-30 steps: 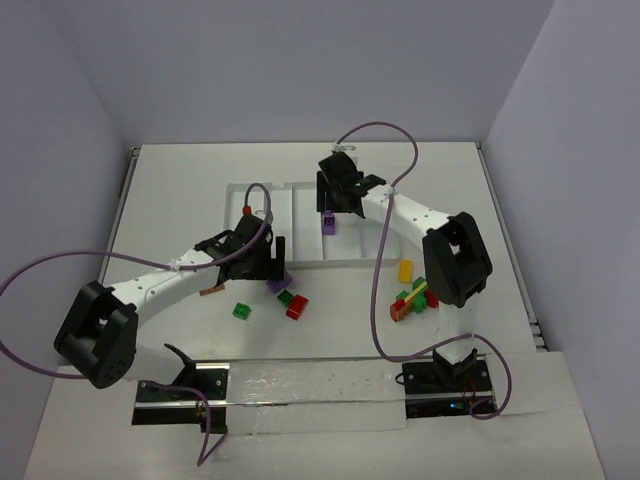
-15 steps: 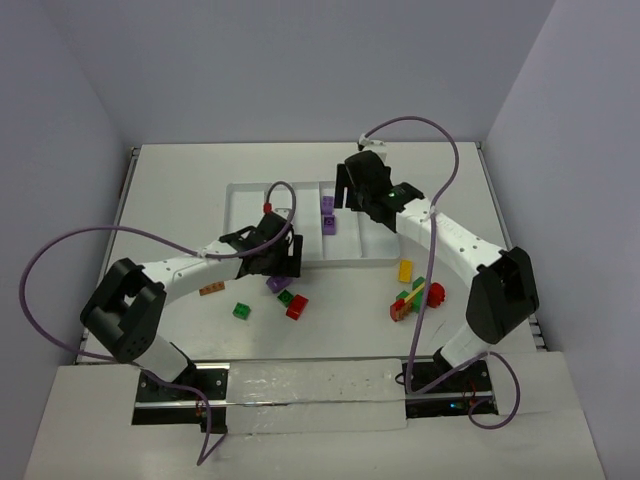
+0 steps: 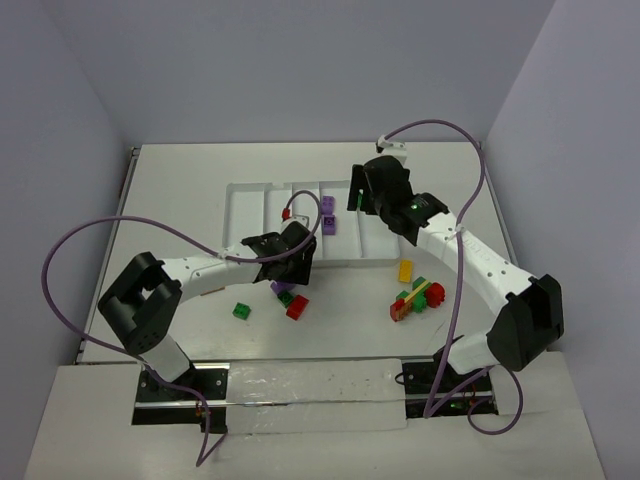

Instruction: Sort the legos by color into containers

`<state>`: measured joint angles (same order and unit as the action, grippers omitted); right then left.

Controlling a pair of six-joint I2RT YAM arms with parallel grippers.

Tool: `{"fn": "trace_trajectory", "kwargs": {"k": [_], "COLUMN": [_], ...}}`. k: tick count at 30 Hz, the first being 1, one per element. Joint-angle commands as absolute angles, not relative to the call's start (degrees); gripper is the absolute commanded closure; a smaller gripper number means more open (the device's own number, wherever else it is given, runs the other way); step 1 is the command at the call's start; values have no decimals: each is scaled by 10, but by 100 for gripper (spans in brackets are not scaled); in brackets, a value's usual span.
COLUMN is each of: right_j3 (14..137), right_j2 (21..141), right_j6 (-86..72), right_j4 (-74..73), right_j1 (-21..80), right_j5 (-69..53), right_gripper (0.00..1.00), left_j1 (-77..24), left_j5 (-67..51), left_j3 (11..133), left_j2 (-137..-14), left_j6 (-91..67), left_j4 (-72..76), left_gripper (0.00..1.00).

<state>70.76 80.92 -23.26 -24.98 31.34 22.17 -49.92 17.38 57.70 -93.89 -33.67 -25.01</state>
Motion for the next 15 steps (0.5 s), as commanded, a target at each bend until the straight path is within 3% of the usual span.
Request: {"fn": "trace_trajectory", "kwargs": {"k": [1,3,6,9,12,15], "right_j3": [701,699,694,688,688,687], "right_j2": [792,788,785,786,789,787], "right_j6": [-226,-227,-227,-225,-227,-227], "right_j4": [-243,-243,-241,-237,-239,-237], "right_j1": [309,309,309,308,308,308], "right_j5": [234,233,233,235,230,231], "right_gripper": [18,18,18,18,18,18], "left_j1": [-511,-512,-512,-512,-512,-512], "left_j5": [205,214,214,208,213,225], "left_j3": [614,614,594,582,584,588], "left_j2": [-944,-944,-938,-941,-949,-960], "left_j6": [-340,-342,-340,-338,-334,-332], "left_j4": [-281,-293,-290,-275,-270,-279], "left_gripper": [19,7,4,9,21,22]}}
